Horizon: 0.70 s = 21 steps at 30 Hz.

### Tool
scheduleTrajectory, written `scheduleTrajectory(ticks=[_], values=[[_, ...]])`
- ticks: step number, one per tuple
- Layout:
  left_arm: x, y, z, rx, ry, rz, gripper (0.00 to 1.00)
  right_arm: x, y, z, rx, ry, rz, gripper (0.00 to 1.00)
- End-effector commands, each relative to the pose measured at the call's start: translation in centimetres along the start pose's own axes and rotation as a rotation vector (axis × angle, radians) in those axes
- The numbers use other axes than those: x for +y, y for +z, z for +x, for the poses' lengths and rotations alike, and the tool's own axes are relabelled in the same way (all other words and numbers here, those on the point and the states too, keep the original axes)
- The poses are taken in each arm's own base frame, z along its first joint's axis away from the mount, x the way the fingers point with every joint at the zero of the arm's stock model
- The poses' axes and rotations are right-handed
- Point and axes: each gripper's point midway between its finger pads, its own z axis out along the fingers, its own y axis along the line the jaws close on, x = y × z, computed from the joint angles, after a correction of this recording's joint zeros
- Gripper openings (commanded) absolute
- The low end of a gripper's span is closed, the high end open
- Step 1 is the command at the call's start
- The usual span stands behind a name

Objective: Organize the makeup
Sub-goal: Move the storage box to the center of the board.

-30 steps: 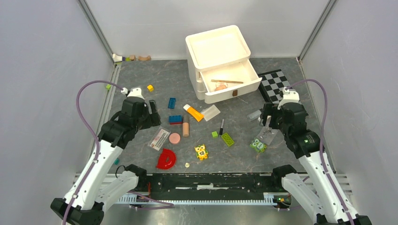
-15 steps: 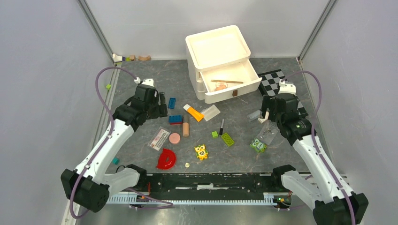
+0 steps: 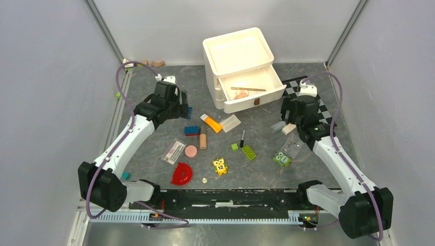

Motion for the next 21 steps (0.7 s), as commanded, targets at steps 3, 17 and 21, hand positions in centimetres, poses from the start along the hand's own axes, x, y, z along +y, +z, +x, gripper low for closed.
scheduleTrajectory(ticks=[3, 17, 21], values=[[-0.2, 0.7, -2.3, -0.069, -0.002, 0.028, 0.87, 0.9, 1.3, -0.3, -0.049, 0.01, -0.045, 0.92], [0.2, 1.6, -1.8, -0.046, -0.028, 0.03, 0.87, 4.2, 1.9, 0.2, -0.07, -0.005, -0.229, 0.91], [0.0, 2.3, -1.1, -0.011, -0.028, 0.032, 0.85, 6.4, 1.5, 0.4, -0.073, -0.043, -0.361, 0.88]])
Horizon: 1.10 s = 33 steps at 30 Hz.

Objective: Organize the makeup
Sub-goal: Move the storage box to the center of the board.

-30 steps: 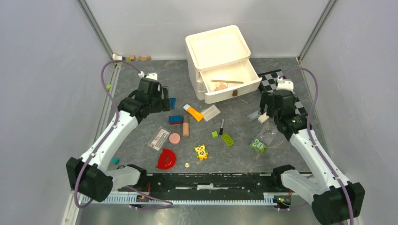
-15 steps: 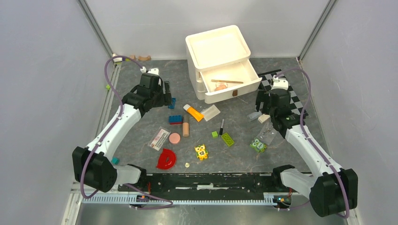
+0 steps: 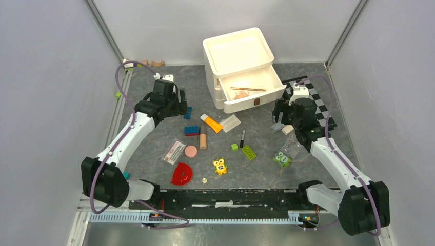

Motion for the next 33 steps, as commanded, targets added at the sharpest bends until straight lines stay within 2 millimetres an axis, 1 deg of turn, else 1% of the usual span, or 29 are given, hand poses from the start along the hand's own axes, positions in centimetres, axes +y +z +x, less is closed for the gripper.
scheduleTrajectory(ticks=[1, 3, 6, 10, 13, 16, 18, 23, 27, 31, 33], values=[[-0.5, 1.1, 0.1, 0.018, 0.009, 0.025, 0.85, 3.3, 0.1, -1.0, -0.045, -0.04, -0.196, 0.88], [-0.8, 1.3, 0.4, 0.033, 0.011, 0.036, 0.85, 4.2, 0.0, -0.8, -0.043, -0.041, -0.245, 0.87], [-0.9, 1.3, 0.3, 0.033, 0.011, 0.041, 0.84, 5.0, -0.1, -0.7, -0.037, -0.046, -0.279, 0.86], [-0.7, 1.2, 0.4, 0.03, 0.01, 0.034, 0.84, 5.4, -0.2, -0.7, -0.036, -0.056, -0.288, 0.86], [-0.6, 1.2, 0.5, 0.032, 0.009, 0.033, 0.84, 4.4, -0.2, -0.2, -0.017, -0.045, -0.226, 0.86], [-0.6, 1.3, 0.5, 0.034, 0.01, 0.026, 0.84, 2.3, -0.1, 0.6, -0.002, -0.03, -0.113, 0.86], [-0.5, 1.2, 0.5, 0.034, 0.01, 0.022, 0.84, 1.5, -0.1, 0.9, 0.007, -0.017, -0.067, 0.87], [-0.2, 0.6, 0.5, 0.017, 0.005, 0.016, 0.84, 1.8, -0.6, 0.8, 0.022, 0.003, -0.077, 0.87], [-0.1, -0.1, 0.6, 0.019, -0.013, 0.016, 0.84, 1.2, -1.2, 0.9, 0.023, 0.014, -0.049, 0.87], [0.6, -0.8, 1.7, 0.032, -0.057, -0.01, 0.84, 1.0, -1.4, 1.7, 0.056, 0.024, -0.038, 0.87], [0.7, -1.0, 2.7, 0.057, -0.082, -0.009, 0.84, 1.2, -1.4, 2.2, 0.075, 0.036, -0.049, 0.87]])
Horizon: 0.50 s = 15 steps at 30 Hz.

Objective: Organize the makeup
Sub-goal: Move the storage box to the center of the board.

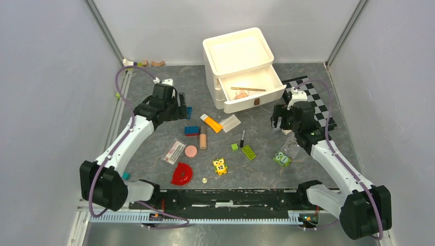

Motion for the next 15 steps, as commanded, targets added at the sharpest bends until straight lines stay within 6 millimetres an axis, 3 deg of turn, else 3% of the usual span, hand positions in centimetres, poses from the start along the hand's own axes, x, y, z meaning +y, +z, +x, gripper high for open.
scheduleTrajectory(ticks=[1, 6, 15], values=[[0.7, -1.1, 1.5, 0.015, -0.087, -0.016, 0.84, 0.3, -0.4, 0.4, 0.015, 0.036, -0.007, 0.87], [0.6, -1.6, 3.4, 0.054, -0.116, -0.003, 0.83, 3.3, -0.5, 1.0, 0.035, 0.002, -0.151, 0.85], [0.1, -3.2, 4.4, 0.052, -0.089, -0.018, 0.82, 8.9, -1.0, 2.4, 0.059, -0.061, -0.252, 0.84]])
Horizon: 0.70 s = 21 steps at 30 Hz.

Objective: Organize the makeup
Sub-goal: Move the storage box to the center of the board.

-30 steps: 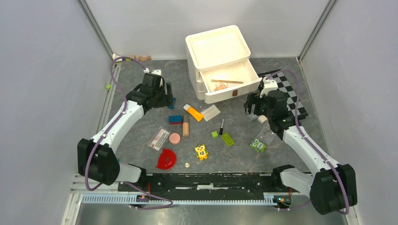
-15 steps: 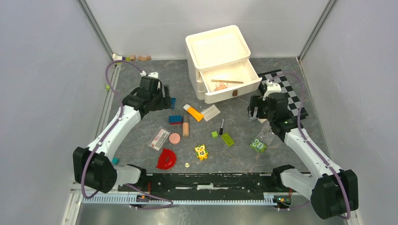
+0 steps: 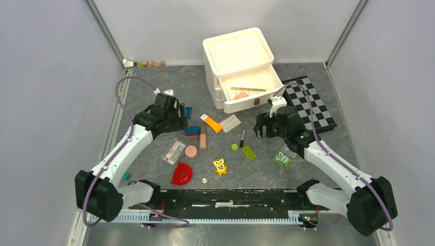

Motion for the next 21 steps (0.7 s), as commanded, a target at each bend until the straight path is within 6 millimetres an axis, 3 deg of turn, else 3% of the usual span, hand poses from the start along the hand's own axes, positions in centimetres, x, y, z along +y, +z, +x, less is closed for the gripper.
scheduleTrajectory(ticks=[1, 5, 9, 21], values=[[-0.2, -1.4, -0.2, -0.03, -0.047, -0.006, 0.82, 2.2, 0.3, -0.9, -0.04, 0.021, -0.05, 0.84], [0.7, -1.9, 1.1, -0.019, -0.091, -0.046, 0.82, 3.7, 0.3, -0.2, -0.032, 0.022, -0.085, 0.83], [0.4, -1.6, 2.7, 0.018, -0.155, -0.017, 0.82, 4.3, 0.2, 0.2, -0.023, 0.022, -0.097, 0.82], [-0.3, -0.9, 6.1, 0.079, -0.135, 0.0, 0.78, 4.9, -0.5, 1.4, -0.013, 0.058, -0.112, 0.8]])
